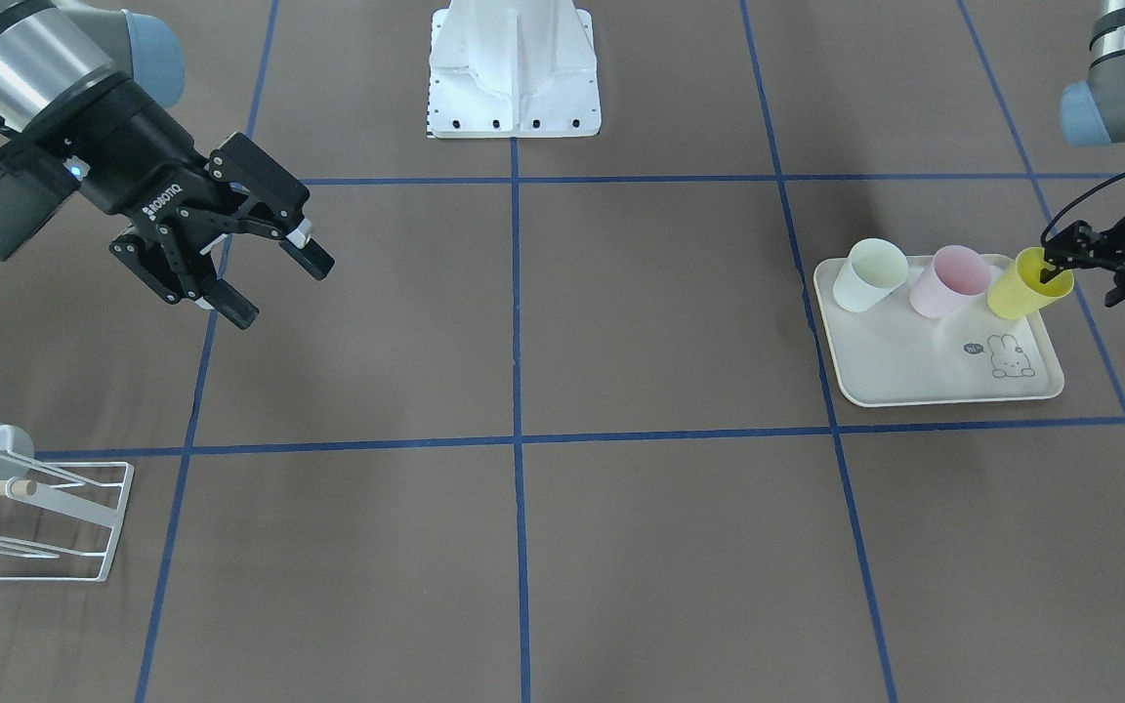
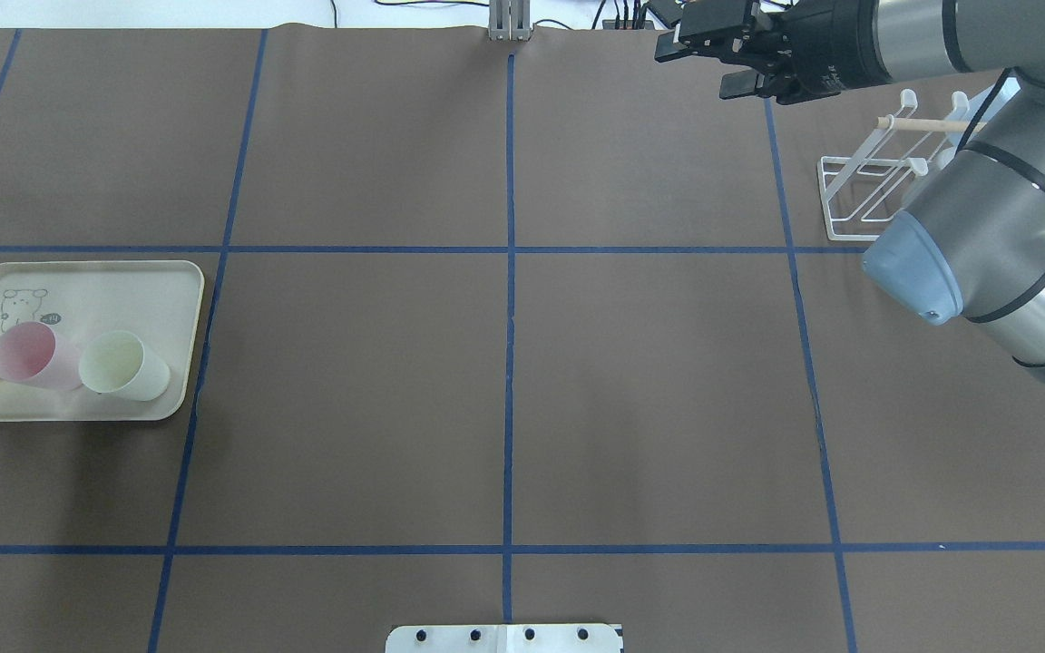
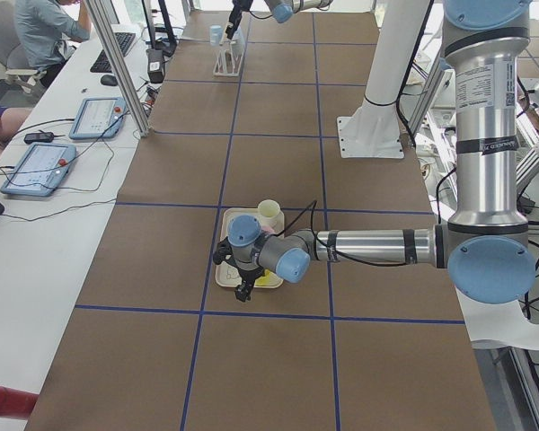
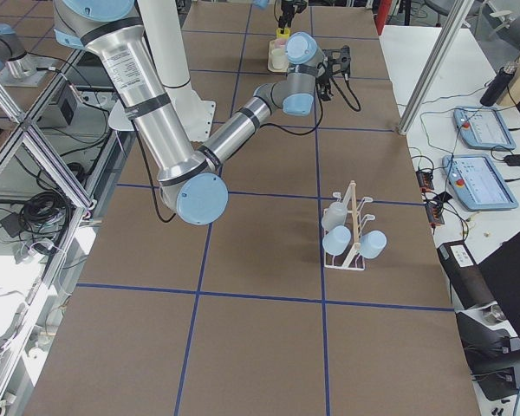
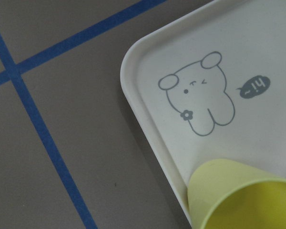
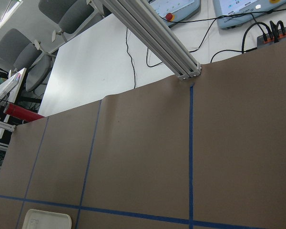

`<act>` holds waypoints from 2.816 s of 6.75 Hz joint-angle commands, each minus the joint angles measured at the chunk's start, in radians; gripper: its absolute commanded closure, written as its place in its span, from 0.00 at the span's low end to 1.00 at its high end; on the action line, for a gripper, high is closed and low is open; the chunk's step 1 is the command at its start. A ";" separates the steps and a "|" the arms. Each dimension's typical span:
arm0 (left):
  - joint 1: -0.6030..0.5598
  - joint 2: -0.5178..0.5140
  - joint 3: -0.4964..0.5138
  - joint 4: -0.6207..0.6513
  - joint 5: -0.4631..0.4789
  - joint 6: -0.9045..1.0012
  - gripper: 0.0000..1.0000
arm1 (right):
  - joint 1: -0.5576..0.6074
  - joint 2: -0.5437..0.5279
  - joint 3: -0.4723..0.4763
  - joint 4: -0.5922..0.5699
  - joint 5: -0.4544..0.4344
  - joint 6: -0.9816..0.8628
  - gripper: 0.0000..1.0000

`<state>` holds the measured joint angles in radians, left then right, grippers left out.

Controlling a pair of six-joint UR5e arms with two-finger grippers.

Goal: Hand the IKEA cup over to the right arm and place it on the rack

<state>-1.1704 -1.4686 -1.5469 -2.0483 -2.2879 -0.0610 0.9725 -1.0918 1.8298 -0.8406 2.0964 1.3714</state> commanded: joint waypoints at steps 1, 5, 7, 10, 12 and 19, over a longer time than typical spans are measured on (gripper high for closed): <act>0.000 -0.003 -0.012 -0.001 -0.007 -0.002 0.09 | 0.000 0.001 0.000 0.000 0.001 0.000 0.00; 0.002 0.005 -0.136 0.160 -0.001 0.001 0.51 | 0.000 0.000 -0.001 0.000 0.002 0.000 0.00; 0.002 0.004 -0.125 0.160 0.002 0.004 0.50 | 0.000 0.001 0.000 0.000 0.001 0.000 0.00; 0.008 -0.002 -0.101 0.158 0.002 0.001 0.49 | 0.000 0.001 -0.001 0.000 0.001 0.000 0.00; 0.009 -0.006 -0.084 0.154 0.001 0.001 0.53 | 0.000 0.001 -0.001 0.000 0.001 0.000 0.00; -0.102 -0.033 -0.304 0.447 0.089 0.000 1.00 | 0.002 0.003 0.000 0.000 0.002 0.000 0.00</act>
<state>-1.1920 -1.4737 -1.7827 -1.7071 -2.2581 -0.0592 0.9738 -1.0891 1.8299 -0.8406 2.0983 1.3714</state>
